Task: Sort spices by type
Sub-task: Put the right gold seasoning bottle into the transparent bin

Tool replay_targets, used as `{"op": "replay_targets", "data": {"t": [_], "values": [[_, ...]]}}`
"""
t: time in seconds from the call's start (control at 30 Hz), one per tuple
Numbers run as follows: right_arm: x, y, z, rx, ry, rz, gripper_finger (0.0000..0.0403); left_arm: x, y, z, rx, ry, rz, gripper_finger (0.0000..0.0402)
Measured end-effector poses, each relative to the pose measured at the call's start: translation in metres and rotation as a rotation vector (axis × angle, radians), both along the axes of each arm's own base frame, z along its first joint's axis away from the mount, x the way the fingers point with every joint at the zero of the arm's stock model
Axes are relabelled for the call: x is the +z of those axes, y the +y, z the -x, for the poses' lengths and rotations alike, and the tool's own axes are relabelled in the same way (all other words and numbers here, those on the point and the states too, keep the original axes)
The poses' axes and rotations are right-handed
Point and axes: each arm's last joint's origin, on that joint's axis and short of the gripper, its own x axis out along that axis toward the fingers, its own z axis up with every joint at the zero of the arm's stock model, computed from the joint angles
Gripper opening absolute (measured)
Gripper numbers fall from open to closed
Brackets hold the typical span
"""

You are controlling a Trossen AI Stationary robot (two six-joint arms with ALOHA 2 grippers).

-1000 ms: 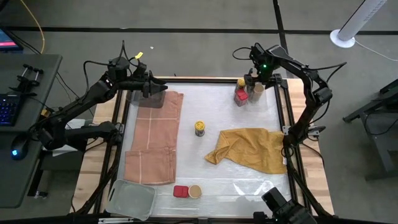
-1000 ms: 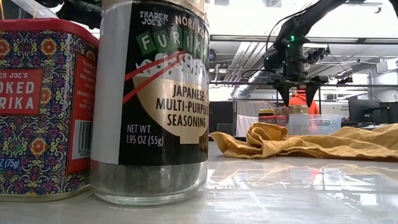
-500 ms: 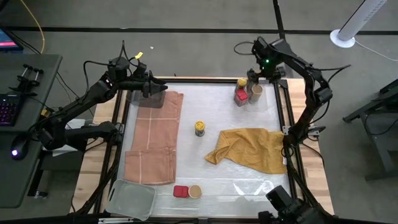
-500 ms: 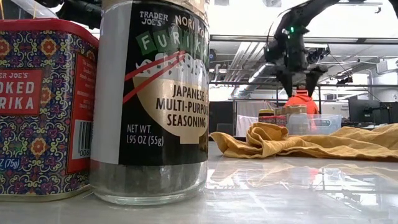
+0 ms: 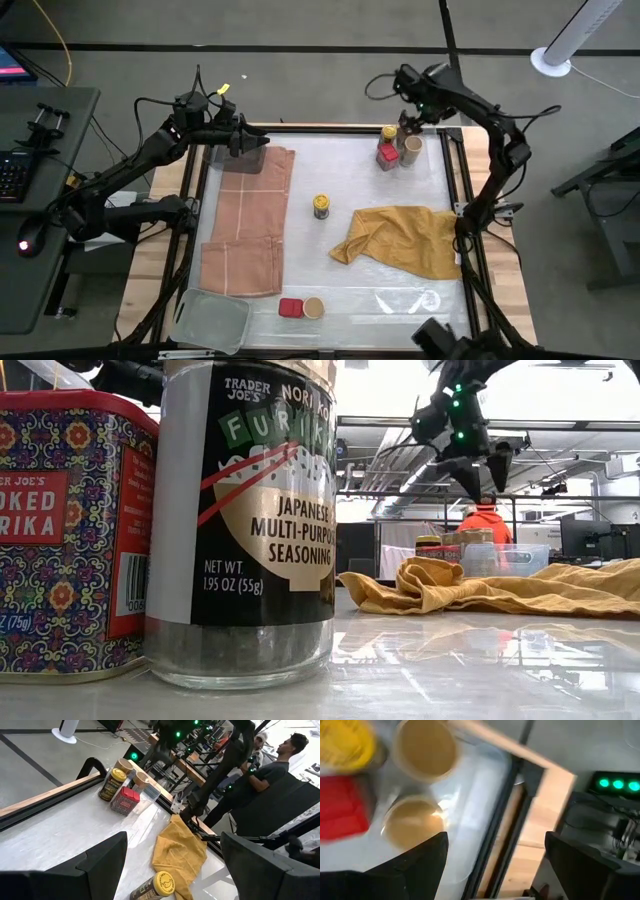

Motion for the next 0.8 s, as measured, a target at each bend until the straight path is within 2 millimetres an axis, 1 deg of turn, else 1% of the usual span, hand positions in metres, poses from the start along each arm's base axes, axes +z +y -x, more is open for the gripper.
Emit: {"op": "replay_targets", "data": {"t": [0.13,0.23,0.3,0.37,0.47,0.53,0.6,0.67,0.73,0.77,0.8], "values": [[-0.018,0.014,-0.009,0.093,-0.012,-0.139,0.0328,0.0,0.0,0.0,0.0,0.0,0.0,0.0306],[-0.021,0.029,-0.011,0.175,0.004,-0.164,0.0328,0.0,0.0,0.0,0.0,0.0,0.001,0.0306],[-0.016,0.04,-0.006,0.19,0.005,-0.146,0.0327,0.0,0.0,0.0,0.0,0.0,0.001,0.0306],[-0.011,0.052,0.004,0.178,0.002,-0.115,0.032,0.0,0.0,0.0,0.0,0.0,0.002,0.0306],[-0.004,0.069,0.026,0.107,-0.02,-0.046,0.0292,0.0,0.0,0.0,0.004,-0.003,0.02,0.0306],[-0.006,0.081,0.04,0.042,-0.076,-0.015,0.0252,0.0,0.0,0.0,0.005,-0.004,0.024,0.0306],[-0.013,0.09,0.051,-0.011,-0.152,0.012,0.0195,0.0,0.0,0.0,0.01,-0.004,0.025,0.0306],[-0.024,0.099,0.058,-0.057,-0.222,0.021,0.0123,0.0,0.0,0.0,0.013,-0.005,0.036,0.0306],[-0.034,0.103,0.06,-0.077,-0.296,0.024,0.0045,0.0,0.0,0.0,0.016,-0.007,0.045,0.0306],[-0.041,0.104,0.06,-0.083,-0.326,0.019,0.0023,0.0,0.0,0.0,0.016,-0.007,0.048,0.0306],[-0.047,0.103,0.059,-0.095,-0.347,0.021,0.0017,0.0,0.0,0.0,0.017,-0.007,0.049,0.0306]]}}
